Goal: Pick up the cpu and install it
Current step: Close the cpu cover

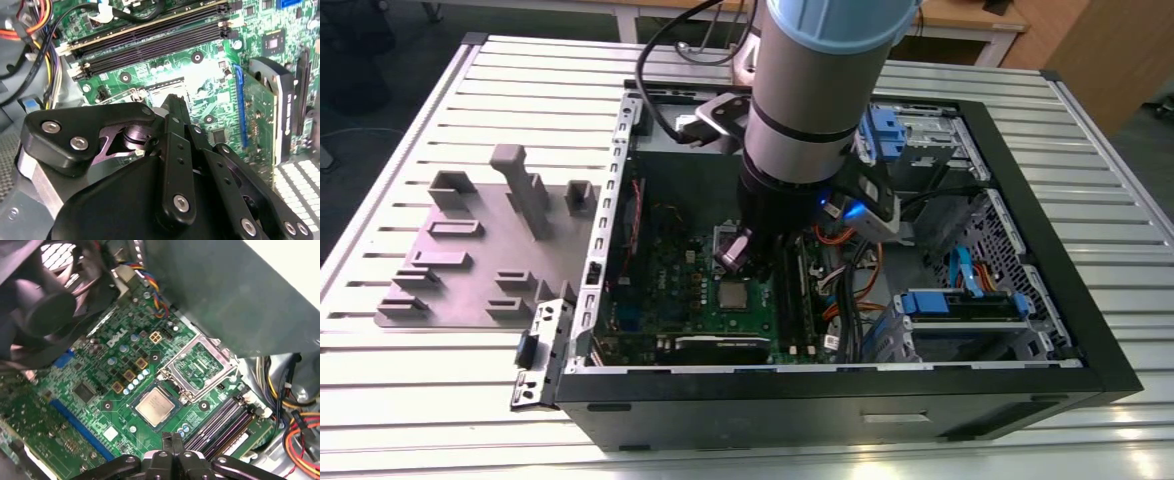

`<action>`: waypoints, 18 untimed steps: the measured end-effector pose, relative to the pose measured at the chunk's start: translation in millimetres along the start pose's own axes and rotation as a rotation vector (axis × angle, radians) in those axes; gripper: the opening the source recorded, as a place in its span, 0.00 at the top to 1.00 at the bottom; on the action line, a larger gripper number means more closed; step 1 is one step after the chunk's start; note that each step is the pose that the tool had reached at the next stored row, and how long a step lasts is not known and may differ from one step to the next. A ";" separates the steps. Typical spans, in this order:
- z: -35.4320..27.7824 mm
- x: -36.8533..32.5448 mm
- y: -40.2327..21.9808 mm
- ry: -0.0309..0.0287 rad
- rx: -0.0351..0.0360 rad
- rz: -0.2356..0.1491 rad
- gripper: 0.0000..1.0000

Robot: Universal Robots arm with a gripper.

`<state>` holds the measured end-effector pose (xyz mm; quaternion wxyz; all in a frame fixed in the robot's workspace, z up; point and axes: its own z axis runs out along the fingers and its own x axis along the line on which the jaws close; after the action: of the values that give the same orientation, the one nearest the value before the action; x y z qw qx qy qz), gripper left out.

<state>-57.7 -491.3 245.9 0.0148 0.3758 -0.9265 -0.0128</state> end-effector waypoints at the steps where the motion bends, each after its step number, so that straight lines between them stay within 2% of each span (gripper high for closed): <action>1: 0.0 0.0 0.0 0.0002 0.0001 -0.006 0.89; 16: 0.0 0.0 0.0 0.0002 0.0000 -0.007 0.89; 17: 0.0 0.0 0.0 -0.0020 -0.0021 -0.007 0.89; 18: 0.0 0.0 0.0 -0.0125 -0.0129 -0.008 0.89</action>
<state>-57.6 -491.3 245.9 0.0114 0.3795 -0.9249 -0.0212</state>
